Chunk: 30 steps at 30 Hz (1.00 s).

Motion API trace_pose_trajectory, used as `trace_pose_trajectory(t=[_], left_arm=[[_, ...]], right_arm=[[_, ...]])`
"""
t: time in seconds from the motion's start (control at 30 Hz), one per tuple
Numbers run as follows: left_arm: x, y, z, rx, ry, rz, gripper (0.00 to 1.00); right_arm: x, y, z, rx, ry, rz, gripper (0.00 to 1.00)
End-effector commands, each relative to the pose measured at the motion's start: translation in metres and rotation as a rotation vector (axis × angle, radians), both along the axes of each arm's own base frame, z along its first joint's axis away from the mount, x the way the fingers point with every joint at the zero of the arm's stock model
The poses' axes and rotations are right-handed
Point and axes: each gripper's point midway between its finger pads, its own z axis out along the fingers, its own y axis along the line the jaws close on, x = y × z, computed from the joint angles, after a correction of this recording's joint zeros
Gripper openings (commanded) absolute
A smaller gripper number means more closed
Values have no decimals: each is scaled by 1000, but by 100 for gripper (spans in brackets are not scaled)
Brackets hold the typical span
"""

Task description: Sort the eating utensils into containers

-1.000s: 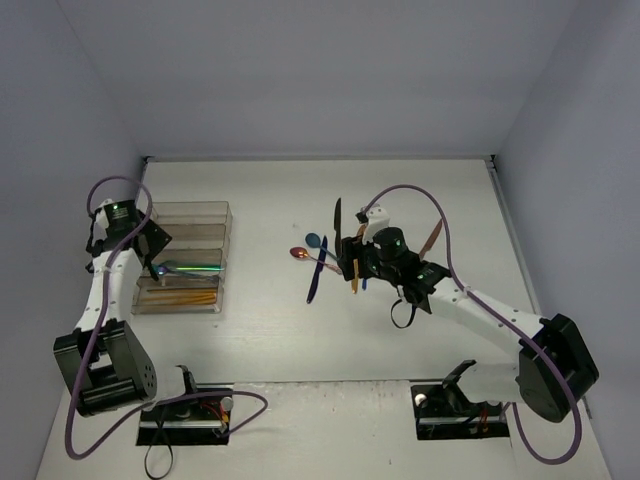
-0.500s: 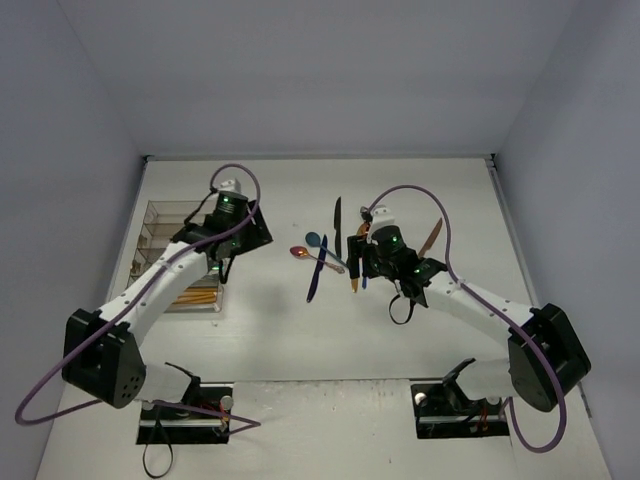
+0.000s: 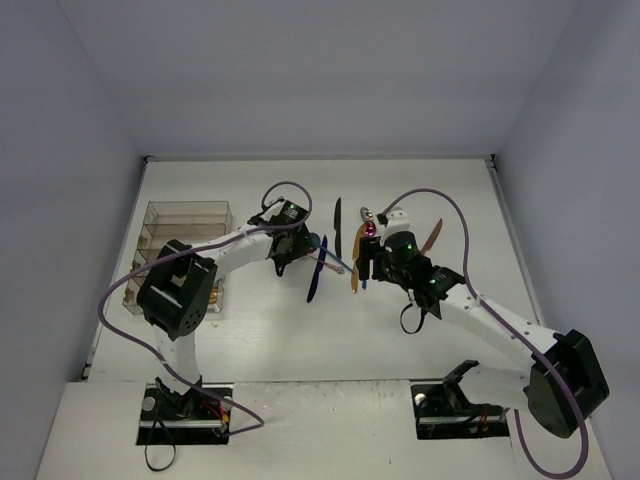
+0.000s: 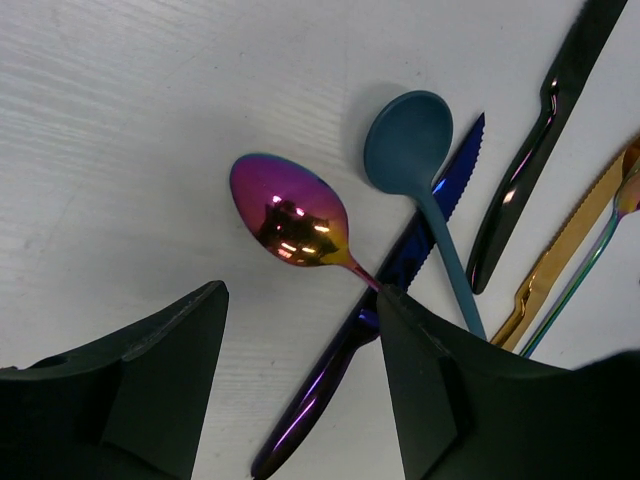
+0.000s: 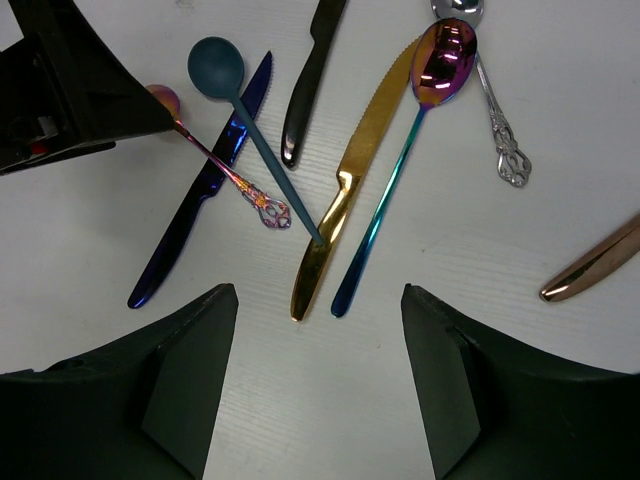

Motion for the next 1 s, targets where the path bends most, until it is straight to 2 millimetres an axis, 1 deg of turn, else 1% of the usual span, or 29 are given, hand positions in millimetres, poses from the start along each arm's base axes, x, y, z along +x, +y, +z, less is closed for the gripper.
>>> trace_pose_trajectory(t=[0.0,0.07,0.27,0.4,0.57,0.8,0.97], left_arm=[[23,-24,38,-75,-121,57,58],[24,-28,38,-77,-128,53,58],[26,-33,14,-76,-62,83,58],[23,-29,-1,-49,-32,102,56],[26,-25,-6,-24,-31,127,50],[28,-17,-14,2,-15,159,30],[27,-10,-21,9,8,176,10]], right_arm=[[3,-8,12,19,-47,-39,64],[3,-9,10,13,-44,-38,64],[2,-12,8,4,-46,-44,64],[2,-15,6,-3,-47,-51,64],[1,-17,4,-8,-45,-54,64],[0,-20,4,-10,-52,-58,64],[-2,-22,2,-12,-49,-59,64]])
